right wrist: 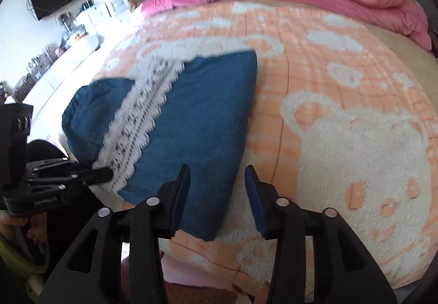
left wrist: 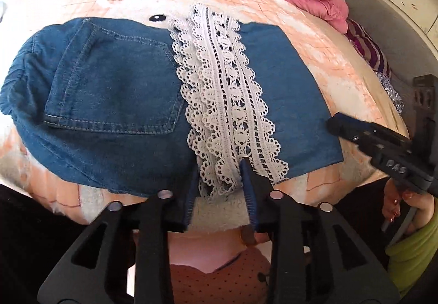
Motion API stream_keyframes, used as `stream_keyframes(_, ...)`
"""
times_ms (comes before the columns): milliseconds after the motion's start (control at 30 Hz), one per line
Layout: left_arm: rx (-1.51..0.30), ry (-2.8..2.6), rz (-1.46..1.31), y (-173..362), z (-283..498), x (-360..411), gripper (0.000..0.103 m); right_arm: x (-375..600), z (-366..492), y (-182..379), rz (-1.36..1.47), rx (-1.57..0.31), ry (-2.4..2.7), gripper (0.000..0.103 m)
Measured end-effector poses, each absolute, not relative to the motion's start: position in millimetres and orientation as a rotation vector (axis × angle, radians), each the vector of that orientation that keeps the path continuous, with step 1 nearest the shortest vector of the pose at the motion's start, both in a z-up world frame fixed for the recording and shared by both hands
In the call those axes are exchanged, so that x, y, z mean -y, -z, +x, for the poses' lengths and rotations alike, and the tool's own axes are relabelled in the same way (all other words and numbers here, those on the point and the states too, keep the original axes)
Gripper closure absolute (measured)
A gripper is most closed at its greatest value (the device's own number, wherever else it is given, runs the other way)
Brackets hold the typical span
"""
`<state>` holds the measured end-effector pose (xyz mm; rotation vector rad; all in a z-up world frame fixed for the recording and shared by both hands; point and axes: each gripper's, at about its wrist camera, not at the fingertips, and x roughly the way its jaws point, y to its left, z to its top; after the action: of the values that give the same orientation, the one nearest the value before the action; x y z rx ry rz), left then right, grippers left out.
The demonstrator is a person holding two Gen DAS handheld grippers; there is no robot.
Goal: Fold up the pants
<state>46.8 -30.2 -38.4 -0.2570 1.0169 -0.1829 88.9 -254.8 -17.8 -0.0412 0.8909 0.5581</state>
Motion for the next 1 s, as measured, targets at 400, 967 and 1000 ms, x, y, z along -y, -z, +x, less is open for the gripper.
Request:
stream_keyframes(400, -0.987, 0.159, -0.248, 32, 40, 27, 0.061, 222, 83, 29, -0.187, -0.914, -0.614, 0.057)
stream_keyframes(967, -0.935, 0.138, -0.258, 16, 34, 15, 0.051, 232, 91, 12, -0.083, -0.844, -0.566, 0.043)
stream_keyframes(1000, -0.934, 0.135, -0.259, 16, 34, 14, 0.049, 233, 92, 12, -0.081, -0.846, -0.561, 0.043)
